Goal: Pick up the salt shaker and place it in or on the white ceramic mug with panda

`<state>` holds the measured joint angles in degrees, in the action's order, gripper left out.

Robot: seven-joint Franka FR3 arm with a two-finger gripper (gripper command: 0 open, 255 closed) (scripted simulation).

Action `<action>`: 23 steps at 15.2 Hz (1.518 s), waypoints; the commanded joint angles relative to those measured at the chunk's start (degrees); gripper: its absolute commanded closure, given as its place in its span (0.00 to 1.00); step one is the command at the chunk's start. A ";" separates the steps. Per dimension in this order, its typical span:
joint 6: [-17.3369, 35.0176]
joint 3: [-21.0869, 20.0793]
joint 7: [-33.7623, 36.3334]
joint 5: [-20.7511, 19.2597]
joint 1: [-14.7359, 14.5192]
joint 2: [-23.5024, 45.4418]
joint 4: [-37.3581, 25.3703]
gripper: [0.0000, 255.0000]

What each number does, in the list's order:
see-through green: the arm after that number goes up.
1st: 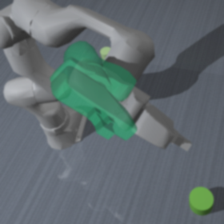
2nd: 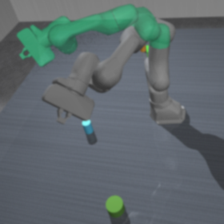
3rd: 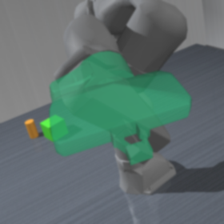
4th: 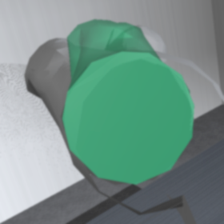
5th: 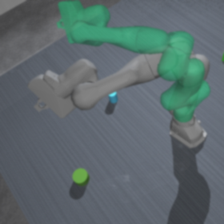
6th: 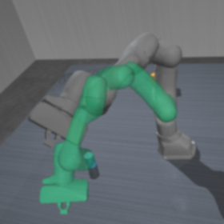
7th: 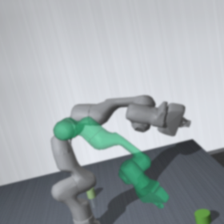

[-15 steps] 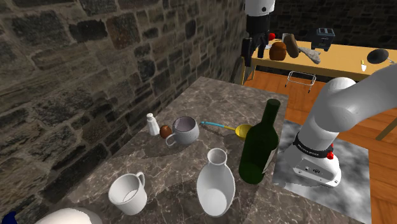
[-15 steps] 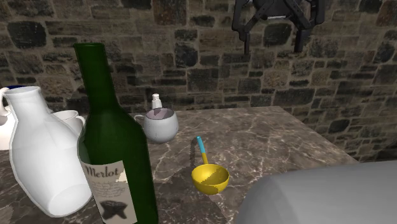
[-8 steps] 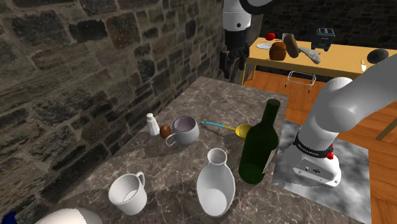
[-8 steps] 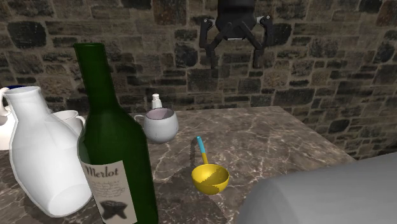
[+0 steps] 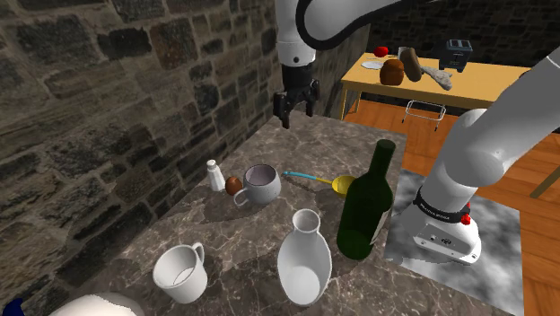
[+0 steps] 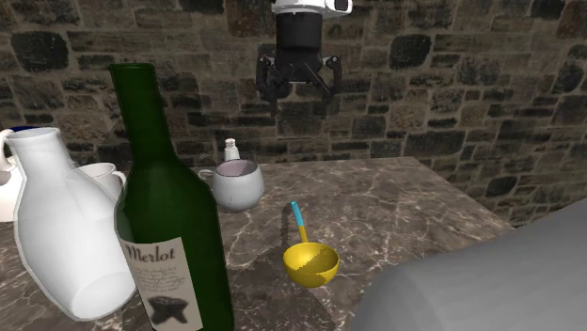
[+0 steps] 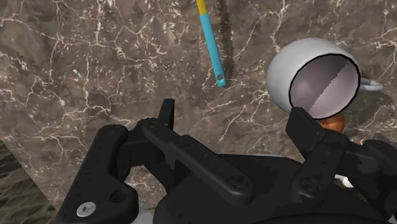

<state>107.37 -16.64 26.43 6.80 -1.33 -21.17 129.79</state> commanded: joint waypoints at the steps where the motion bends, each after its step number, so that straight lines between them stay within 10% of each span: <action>1: 2.43 -1.46 2.39 -0.23 0.00 4.00 -2.11 0.00; 23: 11.81 -6.13 26.94 -15.46 -8.65 47.47 -38.69 0.00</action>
<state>118.74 -22.91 53.09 -8.34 -9.72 25.47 91.55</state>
